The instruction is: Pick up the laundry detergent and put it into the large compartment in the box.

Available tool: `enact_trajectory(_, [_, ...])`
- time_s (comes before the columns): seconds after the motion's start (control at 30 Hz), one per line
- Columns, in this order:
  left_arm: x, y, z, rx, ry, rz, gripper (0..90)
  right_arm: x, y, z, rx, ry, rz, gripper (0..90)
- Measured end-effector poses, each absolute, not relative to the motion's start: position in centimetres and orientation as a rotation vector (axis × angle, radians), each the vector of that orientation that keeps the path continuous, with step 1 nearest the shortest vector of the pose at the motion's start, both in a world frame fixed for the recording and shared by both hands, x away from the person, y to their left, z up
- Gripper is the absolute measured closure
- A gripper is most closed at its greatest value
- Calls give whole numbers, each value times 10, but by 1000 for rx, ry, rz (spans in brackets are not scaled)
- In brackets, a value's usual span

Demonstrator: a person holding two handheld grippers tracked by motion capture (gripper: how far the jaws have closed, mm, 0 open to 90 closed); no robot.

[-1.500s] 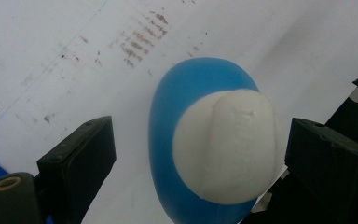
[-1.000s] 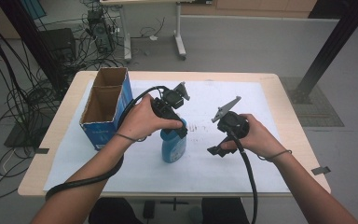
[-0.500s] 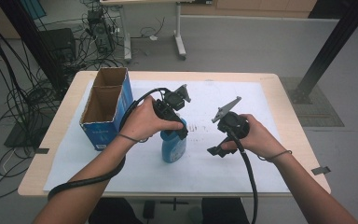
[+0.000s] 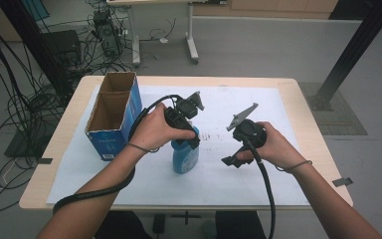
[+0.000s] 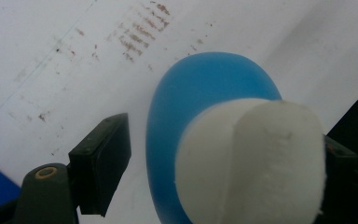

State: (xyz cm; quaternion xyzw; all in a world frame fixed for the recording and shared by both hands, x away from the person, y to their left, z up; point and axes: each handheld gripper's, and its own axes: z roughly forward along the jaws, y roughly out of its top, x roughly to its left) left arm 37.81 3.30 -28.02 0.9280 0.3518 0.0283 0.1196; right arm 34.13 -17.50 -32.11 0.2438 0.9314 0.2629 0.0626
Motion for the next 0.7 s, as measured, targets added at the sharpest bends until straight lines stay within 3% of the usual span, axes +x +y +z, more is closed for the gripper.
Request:
enact_trajectory(0.4, [379,30,-281,2721,1029,83,261,341,-176,-321,736,2812,799,69])
enact_trajectory(0.7, [379,29,-281,2718,1020,54,351,342,-178,-321,736,2810,802,69])
